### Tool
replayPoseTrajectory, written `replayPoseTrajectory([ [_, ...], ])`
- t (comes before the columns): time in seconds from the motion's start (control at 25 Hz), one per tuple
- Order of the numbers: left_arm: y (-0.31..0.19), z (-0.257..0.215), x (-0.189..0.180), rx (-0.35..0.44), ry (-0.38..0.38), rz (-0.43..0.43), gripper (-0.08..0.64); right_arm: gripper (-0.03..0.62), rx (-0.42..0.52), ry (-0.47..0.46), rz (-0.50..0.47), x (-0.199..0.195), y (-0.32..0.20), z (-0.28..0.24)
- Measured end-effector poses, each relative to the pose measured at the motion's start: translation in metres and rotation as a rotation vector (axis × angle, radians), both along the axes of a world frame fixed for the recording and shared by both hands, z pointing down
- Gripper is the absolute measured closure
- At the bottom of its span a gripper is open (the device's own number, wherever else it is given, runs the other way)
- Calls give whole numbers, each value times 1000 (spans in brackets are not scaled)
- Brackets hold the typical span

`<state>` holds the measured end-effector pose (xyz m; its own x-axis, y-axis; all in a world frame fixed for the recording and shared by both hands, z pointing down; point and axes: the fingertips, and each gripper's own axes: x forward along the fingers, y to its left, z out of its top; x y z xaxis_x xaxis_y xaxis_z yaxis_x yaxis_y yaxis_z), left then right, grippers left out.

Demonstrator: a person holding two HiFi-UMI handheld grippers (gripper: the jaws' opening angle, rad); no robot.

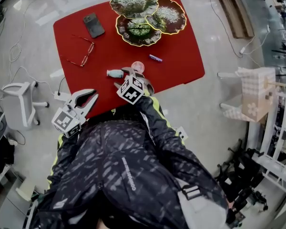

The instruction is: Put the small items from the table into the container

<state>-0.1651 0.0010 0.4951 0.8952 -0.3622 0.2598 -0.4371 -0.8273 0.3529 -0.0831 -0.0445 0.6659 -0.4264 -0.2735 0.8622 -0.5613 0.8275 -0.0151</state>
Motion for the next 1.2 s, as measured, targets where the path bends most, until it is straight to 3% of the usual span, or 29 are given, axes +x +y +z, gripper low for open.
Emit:
replayPoseTrajectory([
  [0.76,10,1,-22,-23,-11,-70,528,328,-73,55,-53,0,-14,31],
  [1.2,15,-1,-29,-19,-8,-91,528,336,-125,61,-28,2,-9,38],
])
